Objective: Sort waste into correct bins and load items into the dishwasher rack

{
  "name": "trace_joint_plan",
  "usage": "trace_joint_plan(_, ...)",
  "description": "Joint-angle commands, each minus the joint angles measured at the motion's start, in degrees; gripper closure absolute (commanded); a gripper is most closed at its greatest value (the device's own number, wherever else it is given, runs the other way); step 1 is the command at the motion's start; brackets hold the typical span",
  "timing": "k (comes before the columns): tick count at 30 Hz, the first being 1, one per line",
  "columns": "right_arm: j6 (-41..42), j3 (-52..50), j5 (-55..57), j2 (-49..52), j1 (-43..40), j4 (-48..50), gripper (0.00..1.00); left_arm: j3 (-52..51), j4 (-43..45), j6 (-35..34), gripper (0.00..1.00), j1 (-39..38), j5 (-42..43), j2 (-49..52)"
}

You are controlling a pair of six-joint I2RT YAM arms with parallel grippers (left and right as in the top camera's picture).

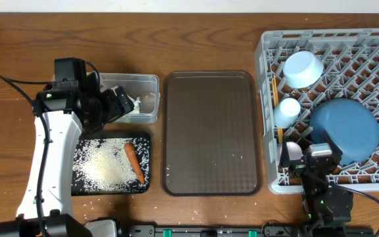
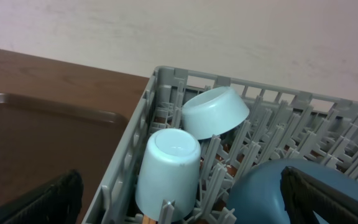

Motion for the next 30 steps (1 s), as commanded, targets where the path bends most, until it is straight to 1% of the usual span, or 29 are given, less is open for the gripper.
trace_joint_plan(1, -0.81, -0.11, 0.79, -0.42, 0.63, -0.24, 0.01, 0.2, -0.17, 0.57, 0.06, 0.09, -0.57, -4.11)
trace_joint_plan(6, -0.81, -0.11, 0.79, -0.42, 0.63, -0.24, 0.01, 0.2, -0.17, 0.57, 0.06, 0.07, -0.55, -12.13)
trace_joint_plan(17, -0.81, -0.11, 0.79, -0.42, 0.63, -0.24, 0.01, 0.2, -0.17, 0.57, 0.05, -1.14, -0.55, -37.03)
trace_joint_plan(22, -0.83, -0.11, 0.79, -0.42, 0.63, -0.24, 0.01, 0.2, -0.2, 0.57, 0.06, -1.11, -0.55, -46.45)
trace_joint_plan(26, -0.81, -0.11, 0.79, -0.42, 0.63, -0.24, 0.01, 0.2, -0.2, 0.57, 0.06, -1.11, -0.55, -51.76)
trace_joint_plan(30, -0.81, -0.11, 0.79, -0.42, 0.63, -0.24, 0.01, 0.2, -0.22, 0.57, 0.06, -1.11, -0.55, -54.4)
